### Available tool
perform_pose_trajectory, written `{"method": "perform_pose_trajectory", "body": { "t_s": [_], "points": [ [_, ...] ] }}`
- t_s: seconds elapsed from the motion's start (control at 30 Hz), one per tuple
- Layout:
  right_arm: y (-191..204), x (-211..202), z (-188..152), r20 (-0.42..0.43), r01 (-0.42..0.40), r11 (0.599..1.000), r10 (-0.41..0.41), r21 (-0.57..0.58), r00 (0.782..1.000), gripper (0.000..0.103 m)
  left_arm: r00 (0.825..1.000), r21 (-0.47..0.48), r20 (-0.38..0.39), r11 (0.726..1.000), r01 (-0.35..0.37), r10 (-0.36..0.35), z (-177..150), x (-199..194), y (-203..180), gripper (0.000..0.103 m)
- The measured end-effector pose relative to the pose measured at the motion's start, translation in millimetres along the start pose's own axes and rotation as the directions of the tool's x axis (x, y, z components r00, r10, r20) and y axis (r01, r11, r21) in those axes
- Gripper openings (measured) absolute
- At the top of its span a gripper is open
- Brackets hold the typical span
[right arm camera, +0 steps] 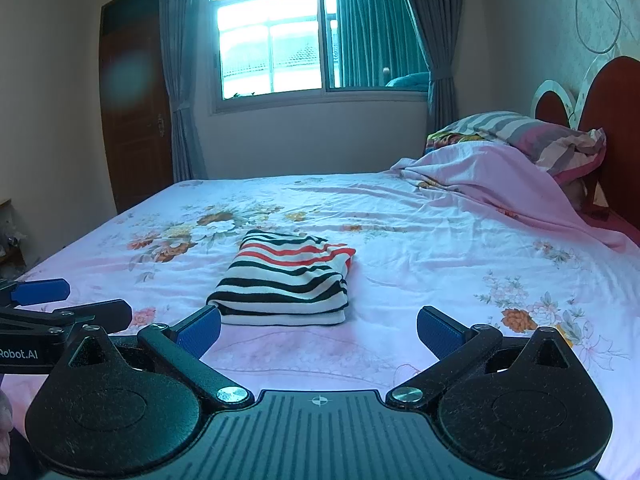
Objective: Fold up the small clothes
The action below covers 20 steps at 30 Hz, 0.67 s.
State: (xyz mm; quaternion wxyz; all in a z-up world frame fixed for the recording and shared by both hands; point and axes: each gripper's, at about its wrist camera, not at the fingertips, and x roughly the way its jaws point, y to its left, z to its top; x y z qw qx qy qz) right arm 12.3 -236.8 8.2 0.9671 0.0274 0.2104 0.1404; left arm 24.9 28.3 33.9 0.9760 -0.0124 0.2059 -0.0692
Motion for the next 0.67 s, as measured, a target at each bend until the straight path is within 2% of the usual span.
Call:
{"method": "perform_pose_trajectory", "body": {
  "t_s": [0.33, 0.5, 0.67],
  "points": [
    [-0.2, -1.4, -0.1, 0.019, 0.020, 1.000, -0.020, 0.006, 1.000, 0.103, 1.000, -0.003, 0.016, 1.000, -0.007, 0.008, -1.1, 1.0, 0.7, 0.102],
    [-3.4, -0.3, -0.6, 0.018, 0.021, 1.000, -0.021, 0.007, 1.000, 0.103, 0.999, -0.020, 0.051, 1.000, 0.008, -0.007, 0.6, -1.0, 4.6, 0.101],
    [-1.4, 2.6, -3.3, 0.010, 0.018, 1.000, -0.018, 0.010, 1.000, 0.103, 0.999, -0.017, 0.037, 0.999, 0.039, -0.038, -0.8, 0.7, 2.0, 0.101]
  ]
}}
